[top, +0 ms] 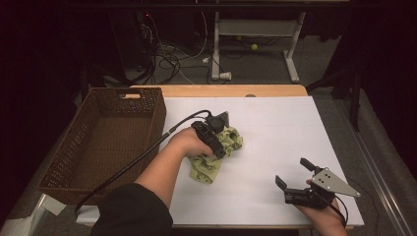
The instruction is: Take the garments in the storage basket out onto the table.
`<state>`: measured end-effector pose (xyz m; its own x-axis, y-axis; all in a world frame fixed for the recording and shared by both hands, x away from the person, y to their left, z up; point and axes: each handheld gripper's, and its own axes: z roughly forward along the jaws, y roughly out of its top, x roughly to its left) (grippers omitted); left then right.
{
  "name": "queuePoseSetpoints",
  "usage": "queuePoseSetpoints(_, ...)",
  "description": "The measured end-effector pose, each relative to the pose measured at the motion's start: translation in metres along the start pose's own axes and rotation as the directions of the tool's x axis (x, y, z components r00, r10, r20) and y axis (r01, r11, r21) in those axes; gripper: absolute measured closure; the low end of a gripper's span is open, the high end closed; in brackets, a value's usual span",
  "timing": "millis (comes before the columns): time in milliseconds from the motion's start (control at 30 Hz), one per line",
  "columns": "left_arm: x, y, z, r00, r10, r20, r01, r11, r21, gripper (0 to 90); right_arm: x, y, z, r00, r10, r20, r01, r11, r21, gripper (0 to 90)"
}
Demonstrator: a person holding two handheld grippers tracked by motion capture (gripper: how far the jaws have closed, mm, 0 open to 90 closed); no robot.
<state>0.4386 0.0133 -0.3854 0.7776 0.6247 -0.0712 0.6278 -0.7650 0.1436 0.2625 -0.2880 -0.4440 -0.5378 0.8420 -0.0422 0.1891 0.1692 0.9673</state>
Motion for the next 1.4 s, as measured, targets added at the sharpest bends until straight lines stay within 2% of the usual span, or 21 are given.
queuePoseSetpoints(67, -0.001, 0.000, -0.002, 0.9999, -0.004, 0.009, 0.005, 0.9999, -0.013, 0.0, 0.000, 0.000, 0.000, 1.0000, 0.001, -0.002, -0.001, 1.0000, 0.000, 0.4)
queuePoseSetpoints(333, -0.001, -0.002, -0.011, 1.0000, -0.007, 0.001, 0.007, 0.9996, -0.026, 0.0, -0.001, 0.000, 0.000, 1.0000, 0.004, 0.002, -0.004, 1.0000, 0.001, 0.4)
queuePoseSetpoints(567, 0.001, -0.014, -0.017, 0.9998, -0.018, -0.006, 0.018, 0.9997, -0.019, 0.0, -0.002, 0.000, 0.000, 1.0000, 0.007, 0.004, -0.007, 1.0000, 0.000, 0.4)
queuePoseSetpoints(733, 0.004, -0.028, -0.017, 0.9994, -0.035, -0.004, 0.035, 0.9994, -0.005, 0.0, -0.001, 0.000, 0.001, 1.0000, 0.002, 0.000, -0.002, 1.0000, 0.003, 0.4)
queuePoseSetpoints(933, -0.001, -0.043, -0.017, 0.9999, -0.014, -0.005, 0.014, 0.9998, 0.017, 0.0, -0.001, -0.001, 0.001, 1.0000, 0.001, 0.004, -0.001, 1.0000, 0.004, 0.4)
queuePoseSetpoints(1200, -0.004, -0.062, -0.017, 0.9992, -0.040, 0.008, 0.040, 0.9989, 0.023, 0.0, 0.000, -0.001, 0.000, 1.0000, 0.002, 0.004, -0.002, 1.0000, 0.004, 0.4)
queuePoseSetpoints(1333, -0.007, -0.075, -0.011, 0.9985, -0.046, 0.029, 0.044, 0.9982, 0.041, 0.0, 0.000, 0.000, 0.000, 1.0000, 0.007, 0.005, -0.007, 1.0000, 0.002, 0.4)
queuePoseSetpoints(1400, -0.007, -0.080, -0.005, 0.9982, -0.054, 0.025, 0.053, 0.9972, 0.054, 0.0, 0.000, 0.000, 0.000, 1.0000, 0.005, 0.006, -0.005, 1.0000, 0.002, 0.4)
